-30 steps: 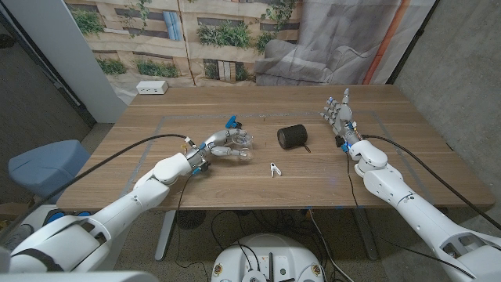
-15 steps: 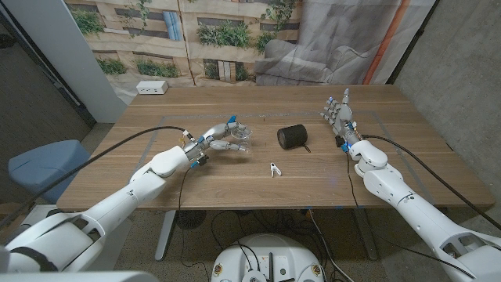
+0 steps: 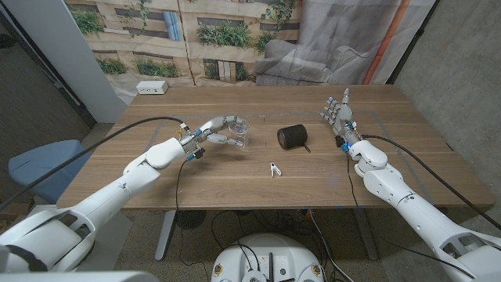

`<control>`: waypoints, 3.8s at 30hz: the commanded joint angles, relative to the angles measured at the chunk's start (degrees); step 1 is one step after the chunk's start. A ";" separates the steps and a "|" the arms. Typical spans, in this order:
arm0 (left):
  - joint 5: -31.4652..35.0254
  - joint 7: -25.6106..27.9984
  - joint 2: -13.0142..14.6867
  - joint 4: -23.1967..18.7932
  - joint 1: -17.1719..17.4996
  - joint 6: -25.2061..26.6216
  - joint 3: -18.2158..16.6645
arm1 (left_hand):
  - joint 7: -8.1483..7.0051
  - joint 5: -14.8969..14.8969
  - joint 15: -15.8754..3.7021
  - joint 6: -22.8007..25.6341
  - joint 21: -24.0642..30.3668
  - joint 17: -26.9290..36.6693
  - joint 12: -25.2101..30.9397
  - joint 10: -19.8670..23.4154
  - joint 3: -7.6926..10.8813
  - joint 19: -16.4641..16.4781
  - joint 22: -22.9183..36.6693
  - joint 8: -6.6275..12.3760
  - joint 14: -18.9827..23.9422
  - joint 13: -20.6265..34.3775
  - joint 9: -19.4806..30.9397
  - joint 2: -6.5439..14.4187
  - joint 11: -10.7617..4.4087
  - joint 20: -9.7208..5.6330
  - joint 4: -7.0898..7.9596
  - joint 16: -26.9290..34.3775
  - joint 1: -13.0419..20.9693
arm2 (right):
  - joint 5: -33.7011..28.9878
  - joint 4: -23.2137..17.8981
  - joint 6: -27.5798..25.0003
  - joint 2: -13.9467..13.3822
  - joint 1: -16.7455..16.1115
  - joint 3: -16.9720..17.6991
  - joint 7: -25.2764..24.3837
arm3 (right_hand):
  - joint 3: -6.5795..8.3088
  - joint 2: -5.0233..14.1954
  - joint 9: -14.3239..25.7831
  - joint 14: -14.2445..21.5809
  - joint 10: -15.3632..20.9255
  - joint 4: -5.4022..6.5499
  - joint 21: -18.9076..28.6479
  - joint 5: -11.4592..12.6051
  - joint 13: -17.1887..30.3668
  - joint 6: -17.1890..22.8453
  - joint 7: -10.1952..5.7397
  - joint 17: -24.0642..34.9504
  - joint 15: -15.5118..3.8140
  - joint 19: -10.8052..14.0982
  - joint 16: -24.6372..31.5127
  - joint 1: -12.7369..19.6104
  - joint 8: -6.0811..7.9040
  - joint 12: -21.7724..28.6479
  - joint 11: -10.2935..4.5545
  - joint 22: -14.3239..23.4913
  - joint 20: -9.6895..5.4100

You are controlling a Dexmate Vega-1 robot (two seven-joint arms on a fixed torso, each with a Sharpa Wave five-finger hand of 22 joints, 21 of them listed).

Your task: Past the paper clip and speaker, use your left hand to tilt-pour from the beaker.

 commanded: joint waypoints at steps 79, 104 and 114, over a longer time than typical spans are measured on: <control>51.35 -3.19 18.86 -45.11 1.00 31.37 -0.92 | 2.32 2.75 -10.70 1.32 0.15 0.03 2.09 6.36 1.41 3.44 0.27 4.91 6.47 3.59 -0.81 13.67 -2.12 -2.22 0.09 -2.95 3.47 | 0.00 0.05 0.00 0.02 0.03 -0.01 0.00 | -0.40 4.99 0.08 -0.31 -0.53 -0.02 0.41 0.35 0.26 -0.42 -0.14 0.33 -1.12 0.05 0.17 0.15 0.31 0.35 0.16 0.26 0.37; 67.57 -11.27 16.73 -47.75 -2.38 31.61 3.69 | 3.02 3.13 -9.92 0.42 -0.13 -0.03 1.72 5.79 1.82 2.89 0.29 5.60 6.24 4.20 -1.45 14.57 -1.85 -1.42 0.44 -4.06 2.18 | 0.01 0.00 -0.02 0.00 0.01 0.00 -0.02 | -0.40 4.99 0.08 -0.31 -0.53 -0.02 0.41 0.35 0.26 -0.42 -0.14 0.33 -1.12 0.05 0.17 0.15 0.31 0.35 0.16 0.26 0.37; 73.79 -12.30 15.79 -48.68 -2.63 31.62 4.77 | 3.10 3.25 -9.88 0.13 -0.12 0.04 1.49 5.46 2.03 2.88 0.30 5.87 6.21 4.38 -1.69 14.81 -1.55 -1.29 0.39 -4.34 1.85 | 0.00 -0.02 -0.03 0.00 0.02 0.00 -0.03 | -0.40 4.99 0.08 -0.31 -0.53 -0.02 0.41 0.35 0.26 -0.42 -0.14 0.33 -1.12 0.05 0.17 0.15 0.31 0.35 0.16 0.26 0.37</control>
